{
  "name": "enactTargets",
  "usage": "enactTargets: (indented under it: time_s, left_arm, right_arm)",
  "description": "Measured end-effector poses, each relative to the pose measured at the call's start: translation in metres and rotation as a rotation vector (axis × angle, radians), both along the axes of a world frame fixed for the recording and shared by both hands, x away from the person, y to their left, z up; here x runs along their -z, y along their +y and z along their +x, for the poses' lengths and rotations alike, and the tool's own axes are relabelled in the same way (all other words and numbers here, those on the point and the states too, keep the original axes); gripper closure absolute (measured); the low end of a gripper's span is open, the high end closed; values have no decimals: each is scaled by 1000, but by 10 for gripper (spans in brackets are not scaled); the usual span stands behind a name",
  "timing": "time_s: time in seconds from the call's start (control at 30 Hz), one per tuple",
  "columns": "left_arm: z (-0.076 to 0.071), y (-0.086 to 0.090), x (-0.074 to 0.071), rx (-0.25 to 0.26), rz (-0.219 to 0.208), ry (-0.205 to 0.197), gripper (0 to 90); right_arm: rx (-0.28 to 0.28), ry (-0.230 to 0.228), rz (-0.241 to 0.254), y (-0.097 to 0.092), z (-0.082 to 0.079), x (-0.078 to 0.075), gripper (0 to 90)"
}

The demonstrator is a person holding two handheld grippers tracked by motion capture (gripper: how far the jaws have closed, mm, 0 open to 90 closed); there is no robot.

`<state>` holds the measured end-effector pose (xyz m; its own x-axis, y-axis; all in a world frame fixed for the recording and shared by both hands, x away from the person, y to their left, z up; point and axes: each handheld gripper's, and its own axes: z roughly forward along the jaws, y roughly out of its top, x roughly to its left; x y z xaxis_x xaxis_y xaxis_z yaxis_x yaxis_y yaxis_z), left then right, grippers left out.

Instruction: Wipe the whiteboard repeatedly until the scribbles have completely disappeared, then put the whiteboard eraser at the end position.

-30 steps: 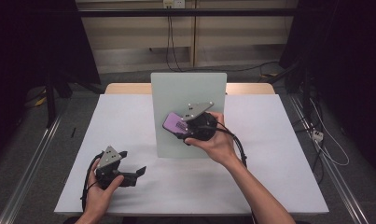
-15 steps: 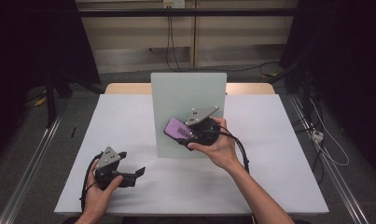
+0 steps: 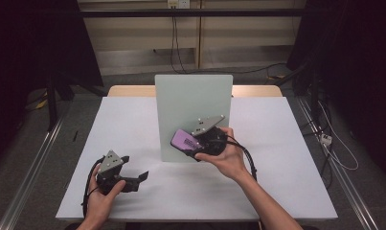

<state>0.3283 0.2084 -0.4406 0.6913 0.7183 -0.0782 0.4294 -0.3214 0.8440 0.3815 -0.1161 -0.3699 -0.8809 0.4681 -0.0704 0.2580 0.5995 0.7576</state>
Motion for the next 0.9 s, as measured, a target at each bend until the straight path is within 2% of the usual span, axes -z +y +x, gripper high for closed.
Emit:
enactTargets:
  time_s: [0.17, 0.37, 0.57, 0.67, 0.73, 0.83, 0.9]
  left_arm:
    - [0, -1, 0, -2, 0, -4, 66]
    - [2, 2, 3, -4, -5, 11, 67]
    - [1, 4, 1, -7, -7, 3, 66]
    - [1, 2, 1, -4, -8, 2, 66]
    - [2, 0, 1, 4, -3, 0, 66]
    - [2, -1, 0, 5, 1, 1, 66]
    - [1, -1, 0, 4, 1, 0, 66]
  right_arm:
    - [4, 7, 1, -8, -2, 0, 419]
    - [4, 44, -6, -18, -3, 5, 419]
    - [-1, 70, 1, -23, -6, 8, 419]
    - [-15, 69, -4, -24, -10, 10, 419]
    - [-18, 73, -29, -23, -13, 12, 419]
    - [-24, 93, 9, -26, -16, 14, 419]
    - [-31, 94, -4, -27, -18, 14, 419]
